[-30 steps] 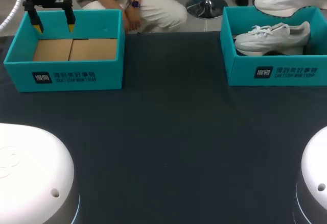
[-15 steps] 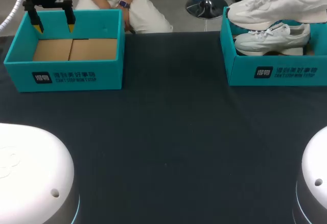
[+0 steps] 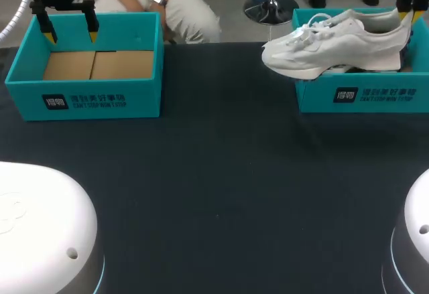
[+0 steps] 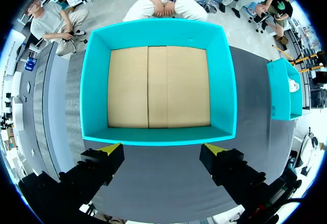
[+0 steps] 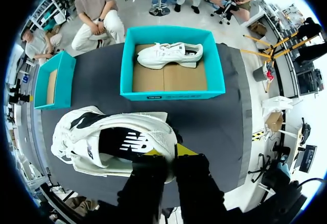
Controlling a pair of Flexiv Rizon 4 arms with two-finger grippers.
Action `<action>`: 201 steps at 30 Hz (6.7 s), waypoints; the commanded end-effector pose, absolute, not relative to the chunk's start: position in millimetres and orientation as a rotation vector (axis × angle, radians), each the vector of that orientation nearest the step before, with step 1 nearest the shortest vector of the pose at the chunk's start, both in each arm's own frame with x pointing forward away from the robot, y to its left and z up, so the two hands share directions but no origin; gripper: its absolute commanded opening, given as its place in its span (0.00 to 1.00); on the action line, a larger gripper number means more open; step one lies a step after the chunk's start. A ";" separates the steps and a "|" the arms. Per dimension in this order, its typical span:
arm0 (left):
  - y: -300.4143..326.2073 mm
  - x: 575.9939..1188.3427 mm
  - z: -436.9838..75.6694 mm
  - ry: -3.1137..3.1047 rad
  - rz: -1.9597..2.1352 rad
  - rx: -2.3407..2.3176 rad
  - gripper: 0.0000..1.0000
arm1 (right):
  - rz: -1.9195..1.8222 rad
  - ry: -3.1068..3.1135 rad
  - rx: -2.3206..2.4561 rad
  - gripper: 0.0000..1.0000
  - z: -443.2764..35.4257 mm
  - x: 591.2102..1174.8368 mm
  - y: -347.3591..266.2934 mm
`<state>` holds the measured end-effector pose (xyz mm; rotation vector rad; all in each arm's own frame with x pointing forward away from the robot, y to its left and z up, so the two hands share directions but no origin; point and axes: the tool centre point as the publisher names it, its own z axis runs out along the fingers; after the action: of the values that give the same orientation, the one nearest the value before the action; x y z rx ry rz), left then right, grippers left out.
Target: Take the shoe out of the shoebox, open the shoe tongue, remove and reinsert the insole, then place the shoe into the shoebox
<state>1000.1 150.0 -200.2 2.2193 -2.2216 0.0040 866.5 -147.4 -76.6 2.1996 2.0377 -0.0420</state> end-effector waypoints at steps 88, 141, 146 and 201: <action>150.0 1000.1 -200.2 -2.221 0.002 2.220 1.00 | 0.003 2.149 2.264 0.00 -127.5 698.2 -6.1; 150.0 1000.1 -200.2 -2.221 0.002 2.220 1.00 | 0.117 2.195 2.206 0.00 -326.6 766.9 14.1; 150.0 1000.1 -200.2 -2.221 0.002 2.220 1.00 | 0.095 2.190 2.215 0.00 -341.8 769.0 14.8; 150.0 1000.1 -200.2 -2.221 0.002 2.220 1.00 | -0.114 2.746 1.137 1.00 -256.3 737.5 8.8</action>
<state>1000.1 150.1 -200.2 2.2194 -2.2215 0.0040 737.6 5.5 -256.0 1.1347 2.7489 -0.1047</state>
